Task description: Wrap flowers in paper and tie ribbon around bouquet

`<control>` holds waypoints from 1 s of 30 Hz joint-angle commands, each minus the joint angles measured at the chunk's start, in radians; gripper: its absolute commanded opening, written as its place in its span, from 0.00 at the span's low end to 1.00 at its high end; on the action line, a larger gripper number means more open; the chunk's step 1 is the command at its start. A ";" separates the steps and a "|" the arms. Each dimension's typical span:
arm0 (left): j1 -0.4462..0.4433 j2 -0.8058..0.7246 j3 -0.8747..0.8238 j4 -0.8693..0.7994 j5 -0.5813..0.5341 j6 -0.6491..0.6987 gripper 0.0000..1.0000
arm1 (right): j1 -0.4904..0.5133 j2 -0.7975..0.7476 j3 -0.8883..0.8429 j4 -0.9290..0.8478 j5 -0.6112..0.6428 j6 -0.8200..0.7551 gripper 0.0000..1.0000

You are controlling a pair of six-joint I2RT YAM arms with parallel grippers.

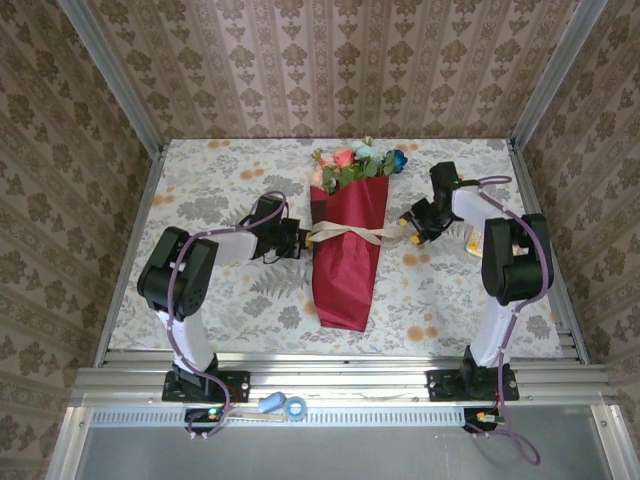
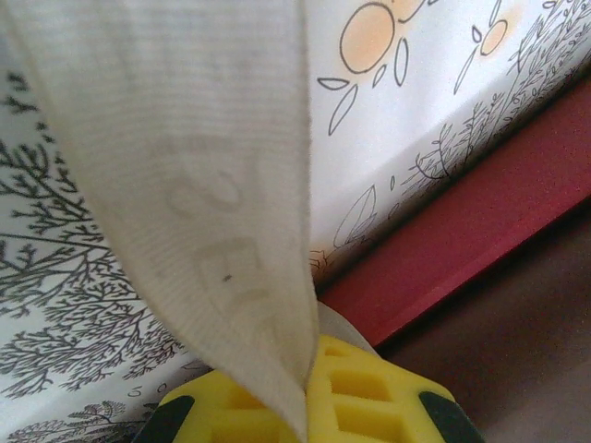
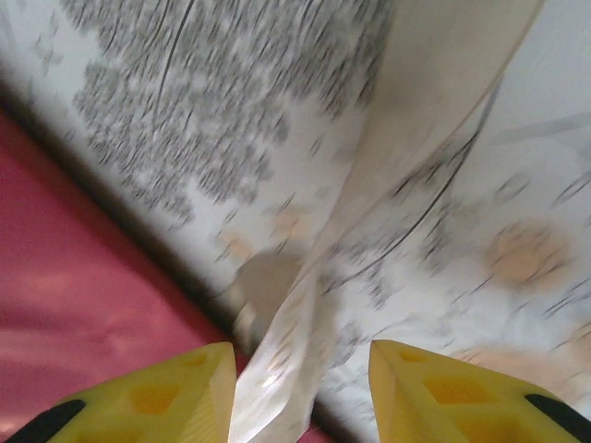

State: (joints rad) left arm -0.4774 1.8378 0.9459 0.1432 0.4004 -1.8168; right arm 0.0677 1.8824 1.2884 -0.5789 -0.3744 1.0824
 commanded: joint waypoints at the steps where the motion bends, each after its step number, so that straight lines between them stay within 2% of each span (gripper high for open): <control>1: -0.003 0.004 0.011 0.012 0.008 0.014 0.00 | 0.037 -0.046 -0.036 0.136 -0.039 0.202 0.44; 9: -0.002 0.008 0.010 0.022 0.008 0.008 0.00 | 0.107 -0.008 -0.055 0.207 -0.066 0.317 0.38; 14: -0.002 0.008 0.008 0.023 0.007 0.007 0.00 | 0.118 -0.016 -0.070 0.198 -0.048 0.328 0.38; 23: -0.003 0.014 0.015 0.023 0.008 0.007 0.00 | 0.133 -0.158 -0.127 0.144 0.044 0.341 0.41; 30: -0.004 0.020 0.023 0.023 0.009 0.004 0.00 | 0.161 -0.158 -0.204 0.212 0.024 0.416 0.44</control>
State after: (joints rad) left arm -0.4774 1.8393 0.9459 0.1627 0.4007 -1.8168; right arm 0.2207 1.7130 1.1152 -0.3805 -0.3672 1.4479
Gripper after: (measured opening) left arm 0.065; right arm 0.438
